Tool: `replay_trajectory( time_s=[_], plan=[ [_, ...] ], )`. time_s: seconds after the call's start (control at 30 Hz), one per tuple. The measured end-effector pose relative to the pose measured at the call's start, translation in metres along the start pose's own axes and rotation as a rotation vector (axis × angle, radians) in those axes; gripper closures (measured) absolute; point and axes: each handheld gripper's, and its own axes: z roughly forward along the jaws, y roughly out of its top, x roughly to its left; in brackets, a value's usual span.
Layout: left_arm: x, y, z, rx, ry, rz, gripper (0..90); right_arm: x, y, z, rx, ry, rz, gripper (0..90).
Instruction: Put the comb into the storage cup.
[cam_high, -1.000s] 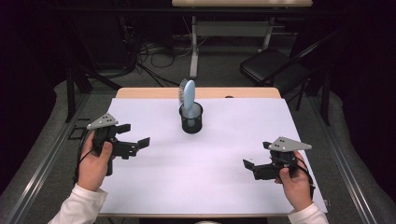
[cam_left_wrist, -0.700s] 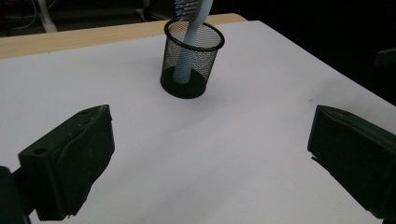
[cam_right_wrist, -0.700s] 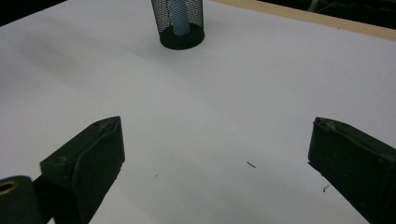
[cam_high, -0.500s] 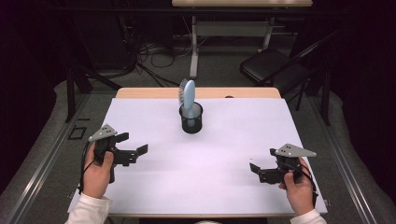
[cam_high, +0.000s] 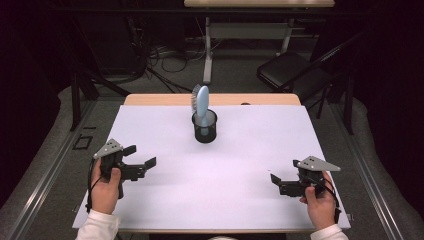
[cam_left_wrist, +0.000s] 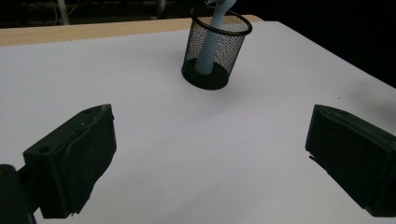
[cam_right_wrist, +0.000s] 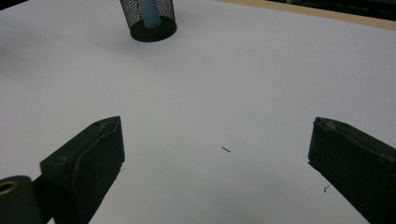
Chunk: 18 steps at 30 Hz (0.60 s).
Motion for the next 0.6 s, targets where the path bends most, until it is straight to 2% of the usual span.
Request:
replay_trajectory(
  time_s=[0.2,0.37,0.6],
  plan=[
    [-0.001,-0.005,0.002,-0.012,0.011,0.022,2.1,-0.004,-0.006,0.001,-0.032,-0.019,0.013,3.4],
    [0.000,-0.009,0.004,-0.026,0.030,0.031,2.0,-0.007,-0.010,0.003,-0.030,-0.024,0.029,3.4],
    [0.002,-0.017,0.007,-0.044,0.041,0.021,2.0,-0.009,-0.015,0.006,-0.016,-0.026,0.039,3.4]
  ],
)
